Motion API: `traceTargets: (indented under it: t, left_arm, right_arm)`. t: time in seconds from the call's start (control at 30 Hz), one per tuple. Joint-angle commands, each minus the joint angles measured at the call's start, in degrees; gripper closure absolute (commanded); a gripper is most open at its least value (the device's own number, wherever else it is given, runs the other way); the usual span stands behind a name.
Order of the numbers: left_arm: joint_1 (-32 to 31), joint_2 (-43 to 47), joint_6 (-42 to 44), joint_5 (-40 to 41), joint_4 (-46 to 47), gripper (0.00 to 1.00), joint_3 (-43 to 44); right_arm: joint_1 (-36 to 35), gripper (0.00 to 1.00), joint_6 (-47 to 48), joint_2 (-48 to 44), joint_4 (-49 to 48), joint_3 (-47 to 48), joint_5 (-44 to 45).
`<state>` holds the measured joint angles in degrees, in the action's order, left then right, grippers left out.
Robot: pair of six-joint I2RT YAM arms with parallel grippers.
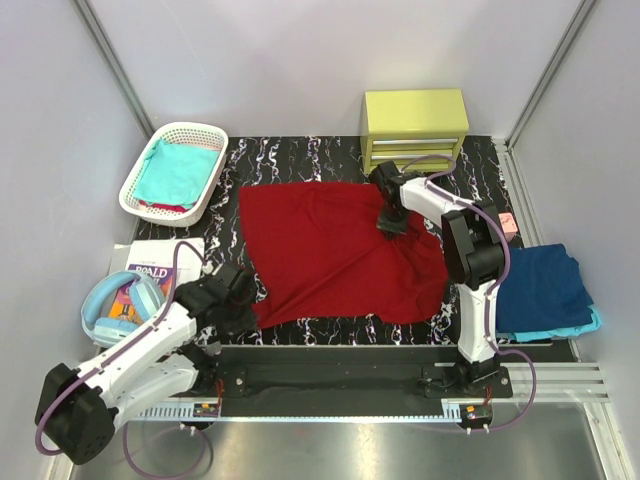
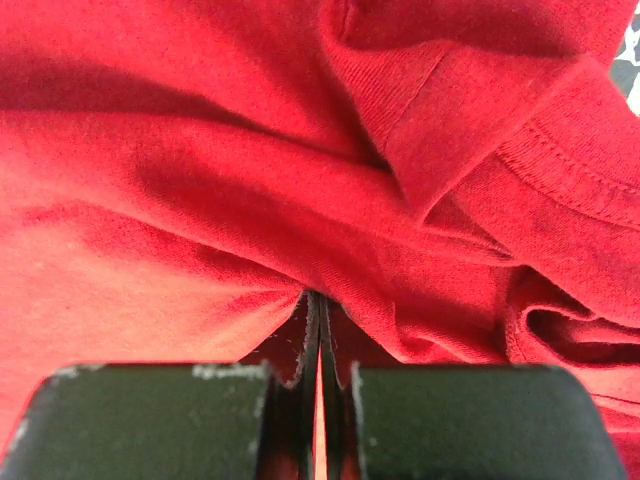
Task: Fold and stack the t-shirts
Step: Flatten out the tshirt
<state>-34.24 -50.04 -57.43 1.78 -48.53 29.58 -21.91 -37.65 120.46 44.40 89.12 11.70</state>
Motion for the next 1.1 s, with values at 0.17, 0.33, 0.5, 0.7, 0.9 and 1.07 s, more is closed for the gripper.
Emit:
traceTargets:
  t: [0.17,0.33,0.5,0.7,0.9,1.07]
  left_arm:
    - [-0.3,2.4,1.62,-1.43,-11.48,1.0,3.02]
    - [-0.83,5.03,1.53,-1.43,-15.97,1.0,4.78]
    - [-1.97,6.09,0.74,-1.43,-19.31,1.0,6.36]
    - [-3.2,6.88,-0.4,-0.12,-19.14,1.0,7.41]
    - [-3.82,7.15,3.9,5.33,-14.84,0.52,13.21]
    - [-3.82,0.31,7.24,4.73,-4.42,0.37,13.49]
  right_arm:
    - [3.71,1.0,-1.2,2.76,1.56,2.11,3.5]
    - [5.03,1.0,-1.37,2.93,1.74,2.64,3.5]
    - [5.74,1.0,-1.37,3.37,2.09,3.16,3.24]
    - [5.65,1.0,0.28,2.68,0.96,2.99,0.27]
    - [2.76,0.67,4.24,-4.79,-3.01,2.63,-2.12]
    - [-1.37,0.46,5.74,-9.45,-1.17,4.91,-1.25]
